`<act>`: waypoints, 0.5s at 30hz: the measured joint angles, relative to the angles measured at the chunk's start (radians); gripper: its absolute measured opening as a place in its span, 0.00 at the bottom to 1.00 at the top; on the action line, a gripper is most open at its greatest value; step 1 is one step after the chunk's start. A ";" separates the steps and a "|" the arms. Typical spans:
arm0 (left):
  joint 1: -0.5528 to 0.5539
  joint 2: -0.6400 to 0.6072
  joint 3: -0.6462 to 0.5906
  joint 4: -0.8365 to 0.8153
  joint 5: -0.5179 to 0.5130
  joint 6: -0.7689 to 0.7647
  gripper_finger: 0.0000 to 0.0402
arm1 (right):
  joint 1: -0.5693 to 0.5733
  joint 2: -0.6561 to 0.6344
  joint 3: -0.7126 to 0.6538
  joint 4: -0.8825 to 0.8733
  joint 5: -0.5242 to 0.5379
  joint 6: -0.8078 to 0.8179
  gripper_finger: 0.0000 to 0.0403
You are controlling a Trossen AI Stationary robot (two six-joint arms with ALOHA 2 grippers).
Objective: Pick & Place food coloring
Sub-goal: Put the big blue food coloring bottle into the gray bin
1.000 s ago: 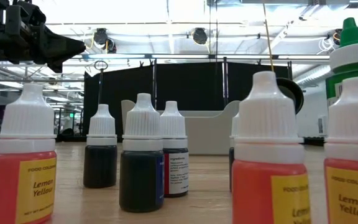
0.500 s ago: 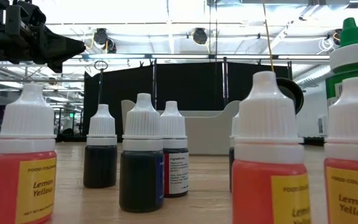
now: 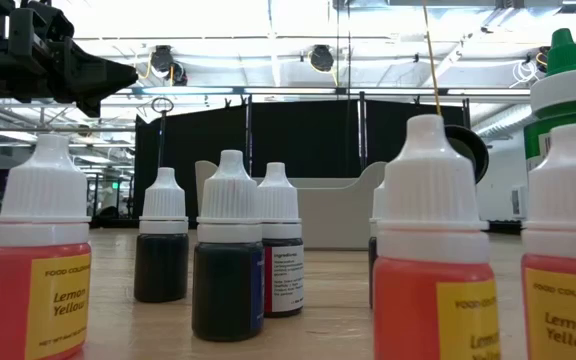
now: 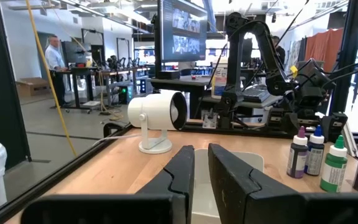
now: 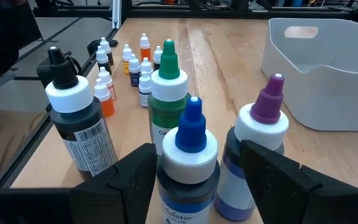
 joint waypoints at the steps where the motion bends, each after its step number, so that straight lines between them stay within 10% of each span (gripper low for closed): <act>1: 0.000 0.000 0.000 0.000 0.000 0.000 0.13 | 0.000 0.000 0.000 -0.005 0.000 0.004 0.53; 15: 0.000 0.000 0.000 0.000 0.000 0.001 0.13 | 0.001 0.000 0.000 -0.012 -0.001 0.010 0.30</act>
